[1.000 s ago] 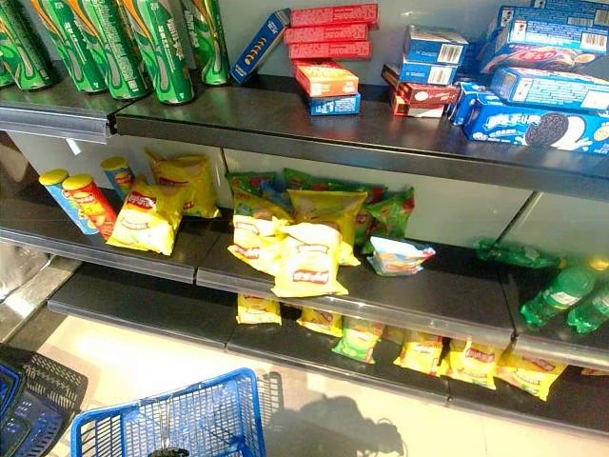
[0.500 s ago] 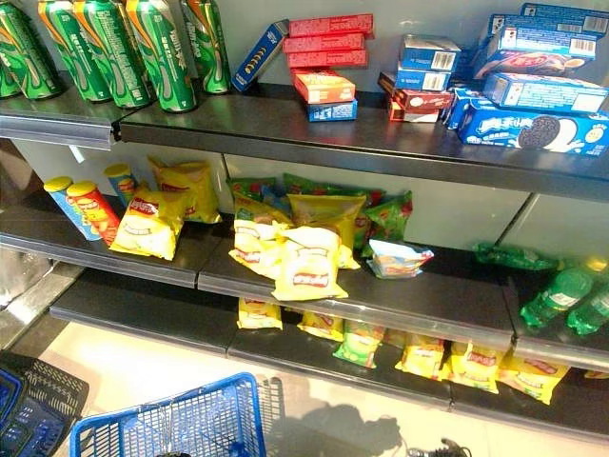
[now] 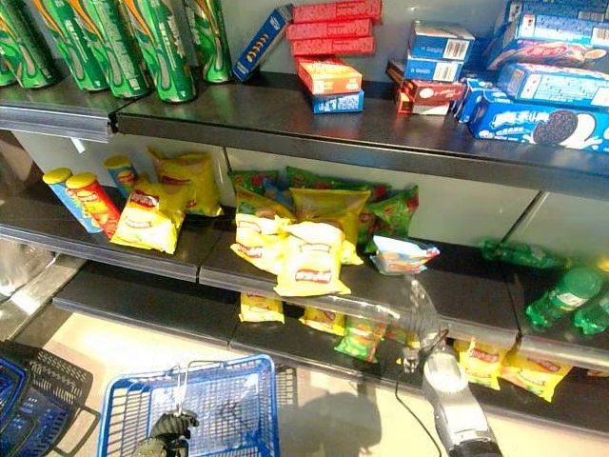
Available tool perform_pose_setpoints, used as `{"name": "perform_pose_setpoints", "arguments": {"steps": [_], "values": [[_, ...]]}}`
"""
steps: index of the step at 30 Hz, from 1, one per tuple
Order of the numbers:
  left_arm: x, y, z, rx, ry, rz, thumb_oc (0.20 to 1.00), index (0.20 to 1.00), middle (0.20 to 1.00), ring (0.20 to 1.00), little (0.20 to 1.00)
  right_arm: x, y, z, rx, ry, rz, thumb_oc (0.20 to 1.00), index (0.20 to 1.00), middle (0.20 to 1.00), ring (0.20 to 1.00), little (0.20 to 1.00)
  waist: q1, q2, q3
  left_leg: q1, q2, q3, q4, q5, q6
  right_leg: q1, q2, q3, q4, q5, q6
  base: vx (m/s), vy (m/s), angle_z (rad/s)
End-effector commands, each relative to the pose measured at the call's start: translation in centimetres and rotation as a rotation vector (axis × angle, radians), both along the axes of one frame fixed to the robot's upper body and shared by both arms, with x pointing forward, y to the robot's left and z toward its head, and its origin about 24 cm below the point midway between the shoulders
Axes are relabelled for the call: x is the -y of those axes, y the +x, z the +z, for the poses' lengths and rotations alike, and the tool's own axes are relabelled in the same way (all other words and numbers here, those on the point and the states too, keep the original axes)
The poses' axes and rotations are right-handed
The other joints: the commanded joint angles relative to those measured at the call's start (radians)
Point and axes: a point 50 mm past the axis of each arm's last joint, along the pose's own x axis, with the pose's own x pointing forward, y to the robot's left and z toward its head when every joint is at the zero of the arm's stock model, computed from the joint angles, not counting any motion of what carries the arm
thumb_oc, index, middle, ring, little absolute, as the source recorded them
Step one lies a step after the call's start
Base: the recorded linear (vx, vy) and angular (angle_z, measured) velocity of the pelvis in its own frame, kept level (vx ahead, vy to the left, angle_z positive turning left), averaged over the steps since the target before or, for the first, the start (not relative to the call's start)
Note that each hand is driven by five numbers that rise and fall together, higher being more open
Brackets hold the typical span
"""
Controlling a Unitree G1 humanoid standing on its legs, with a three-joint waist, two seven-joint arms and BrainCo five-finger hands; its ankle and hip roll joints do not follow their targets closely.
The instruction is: Pick up the snacks into the basket
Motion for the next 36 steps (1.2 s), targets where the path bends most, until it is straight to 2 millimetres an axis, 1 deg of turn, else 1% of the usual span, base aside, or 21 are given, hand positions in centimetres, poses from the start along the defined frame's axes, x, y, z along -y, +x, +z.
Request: {"name": "perform_pose_setpoints", "arguments": {"steps": [1, 3, 7, 8, 9, 10, 11, 12, 13, 15, 16, 17, 19, 21, 24, 29, 32, 36], "values": [[-2.1, 4.1, 3.0, 0.186, 0.098, -0.013, 0.2, 0.2, 0.2, 0.2, 0.2, 0.1, 2.3, 3.2, 0.154, -0.018, 0.028, 1.0, 1.0, 1.0, 1.0, 1.0, 0.025, -0.031, 0.014, 0.015, -0.009, 0.033, 0.005, -0.068, 0.024, -0.002, -0.066, 0.028, 0.005, -0.015, 0.086, 0.0, 0.0, 0.0], [-2.1, 4.5, 3.6, 0.224, 0.103, -0.02, 0.2, 0.2, 0.2, 0.2, 0.2, -0.4, 3.3, 3.9, 0.171, -0.067, 0.044, 1.0, 1.0, 1.0, 1.0, 1.0, 0.034, -0.033, 0.019, 0.015, -0.01, 0.032, 0.005, -0.068, 0.024, -0.003, -0.066, 0.029, 0.005, -0.013, 0.086, 0.0, 0.0, 0.0], [-2.3, 5.3, 5.0, 0.305, 0.106, -0.012, 0.2, 0.2, 0.2, 0.2, 0.2, -1.4, 4.8, 3.7, 0.14, -0.059, 0.051, 1.0, 1.0, 1.0, 1.0, 1.0, 0.059, -0.047, 0.036, 0.005, -0.01, 0.025, 0.005, -0.064, 0.026, -0.009, -0.068, 0.024, 0.005, -0.006, 0.087, -0.02, -0.006, -0.02], [-2.3, 5.6, 5.5, 0.326, 0.109, -0.012, 0.2, 0.2, 0.2, 0.2, 0.2, -1.6, 5.2, 3.5, 0.121, -0.059, 0.046, 1.0, 1.0, 1.0, 1.0, 1.0, 0.066, -0.05, 0.041, 0.002, -0.01, 0.022, 0.005, -0.061, 0.026, -0.011, -0.068, 0.021, 0.005, -0.005, 0.086, -0.05, -0.032, -0.01], [-2.4, 6.1, 6.3, 0.368, 0.11, -0.017, 0.2, 0.2, 0.2, 0.2, 0.2, -2.2, 5.8, 2.8, 0.076, -0.008, 0.043, 1.0, 1.0, 1.0, 1.0, 1.0, 0.083, -0.056, 0.052, -0.007, -0.01, 0.017, 0.005, -0.056, 0.025, -0.015, -0.069, 0.015, 0.005, -0.002, 0.085, -0.04, -0.024, 0.05], [-2.4, 6.2, 6.3, 0.368, 0.111, -0.015, 0.2, 0.2, 0.2, 0.2, 0.2, -2.2, 5.9, 2.8, 0.077, -0.006, 0.044, 1.0, 1.0, 1.0, 1.0, 1.0, 0.081, -0.057, 0.053, -0.007, -0.01, 0.016, 0.005, -0.056, 0.025, -0.015, -0.069, 0.015, 0.005, -0.002, 0.085, -0.04, -0.03, 0.11], [-2.5, 6.5, 6.9, 0.392, 0.12, -0.021, 0.2, 0.2, 0.2, 0.2, 0.2, -2.6, 6.2, 2.2, 0.041, 0.043, 0.033, 1.0, 1.0, 1.0, 1.0, 1.0, 0.09, -0.061, 0.059, -0.012, -0.01, 0.012, 0.005, -0.053, 0.025, -0.017, -0.068, 0.01, 0.005, -0.001, 0.084, -0.04, -0.02, 0.15], [-2.5, 7.1, 7.7, 0.426, 0.124, -0.037, 0.2, 0.2, 0.2, 0.2, 0.2, -2.7, 6.7, 2.0, 0.014, 0.051, 0.028, 1.0, 1.0, 1.0, 1.0, 1.0, 0.105, -0.065, 0.068, -0.021, -0.009, 0.004, 0.005, -0.048, 0.024, -0.019, -0.069, 0.003, 0.005, 0.0, 0.083, -0.04, -0.02, 0.13], [-2.6, 7.2, 7.7, 0.427, 0.124, -0.036, 0.2, 0.2, 0.2, 0.2, 0.2, -2.7, 6.8, 2.0, 0.015, 0.052, 0.028, 1.0, 1.0, 1.0, 1.0, 1.0, 0.103, -0.066, 0.069, -0.022, -0.009, 0.004, 0.005, -0.048, 0.024, -0.019, -0.069, 0.002, 0.005, 0.0, 0.083, -0.04, -0.016, 0.21], [-2.5, 7.9, 8.7, 0.47, 0.13, -0.065, 0.2, 0.2, 0.2, 0.2, 0.2, -2.8, 7.4, 1.0, -0.052, 0.08, 0.002, 1.0, 1.0, 1.0, 1.0, 1.0, 0.127, -0.073, 0.083, -0.034, -0.008, -0.011, 0.005, -0.04, 0.023, -0.021, -0.07, -0.013, 0.005, 0.003, 0.084, -0.03, -0.015, 0.18], [-2.5, 7.9, 8.7, 0.47, 0.13, -0.064, 0.2, 0.2, 0.2, 0.2, 0.2, -2.8, 7.4, 1.0, -0.052, 0.08, 0.002, 1.0, 1.0, 1.0, 1.0, 1.0, 0.127, -0.073, 0.084, -0.034, -0.009, -0.011, 0.005, -0.04, 0.023, -0.02, -0.07, -0.014, 0.005, 0.003, 0.084, -0.01, -0.02, 0.14], [-2.4, 8.0, 8.9, 0.475, 0.132, -0.073, 0.2, 0.2, 0.2, 0.2, 0.2, -2.9, 7.5, 0.5, -0.08, 0.093, -0.002, 1.0, 1.0, 1.0, 1.0, 1.0, 0.136, -0.076, 0.087, -0.037, -0.008, -0.017, 0.005, -0.039, 0.022, -0.017, -0.07, -0.02, 0.005, 0.004, 0.084, 0.0, -0.013, 0.16], [-2.3, 8.1, 9.4, 0.494, 0.132, -0.095, 0.2, 0.2, 0.2, 0.2, 0.2, -2.7, 7.7, 0.1, -0.117, 0.096, -0.013, 1.0, 1.0, 1.0, 1.0, 1.0, 0.153, -0.082, 0.095, -0.046, -0.008, -0.029, 0.005, -0.036, 0.022, -0.016, -0.072, -0.035, 0.005, 0.005, 0.086, -0.02, -0.008, 0.18], [-2.3, 8.1, 9.7, 0.502, 0.132, -0.101, 0.2, 0.2, 0.2, 0.2, 0.2, -2.7, 7.9, 0.1, -0.121, 0.104, -0.021, 1.0, 1.0, 1.0, 1.0, 1.0, 0.159, -0.084, 0.1, -0.052, -0.009, -0.034, 0.005, -0.033, 0.022, -0.019, -0.072, -0.039, 0.005, 0.007, 0.086, -0.03, 0.003, 0.15], [-2.3, 8.4, 10.5, 0.532, 0.125, -0.124, 0.2, 0.2, 0.2, 0.2, 0.2, -2.6, 8.4, 0.4, -0.121, 0.116, -0.03, 1.0, 1.0, 1.0, 1.0, 1.0, 0.174, -0.085, 0.126, -0.075, -0.013, -0.052, 0.005, -0.025, 0.024, -0.031, -0.072, -0.048, 0.005, 0.011, 0.084, -0.07, -0.001, 0.16], [-1.9, 9.3, 11.3, 0.558, 0.112, -0.177, 0.2, 0.2, 0.2, 0.2, 0.2, -2.3, 9.7, 2.0, -0.078, 0.136, -0.067, 1.0, 1.0, 1.0, 1.0, 1.0, 0.187, -0.076, 0.181, -0.131, -0.018, -0.081, 0.005, 0.002, 0.025, -0.069, -0.076, -0.072, 0.013, 0.02, 0.083, -0.09, 0.007, 0.2], [-1.7, 9.7, 12.0, 0.57, 0.131, -0.23, 0.2, 0.2, 0.2, 0.2, 0.2, -2.2, 10.0, 2.6, -0.052, 0.147, -0.075, 1.0, 1.0, 1.0, 1.0, 1.0, 0.185, -0.068, 0.194, -0.155, -0.021, -0.091, 0.005, 0.012, 0.026, -0.086, -0.078, -0.078, 0.015, 0.022, 0.082, -0.02, 0.032, 0.17], [-1.3, 9.8, 12.1, 0.56, 0.138, -0.283, 0.2, 0.2, 0.2, 0.2, 0.2, -1.9, 10.3, 2.9, -0.047, 0.159, -0.095, 1.0, 1.0, 1.0, 1.0, 1.0, 0.179, -0.061, 0.202, -0.174, -0.026, -0.093, 0.005, 0.017, 0.029, -0.104, -0.085, -0.084, 0.018, 0.027, 0.084, 0.0, 0.023, 0.04]]}}
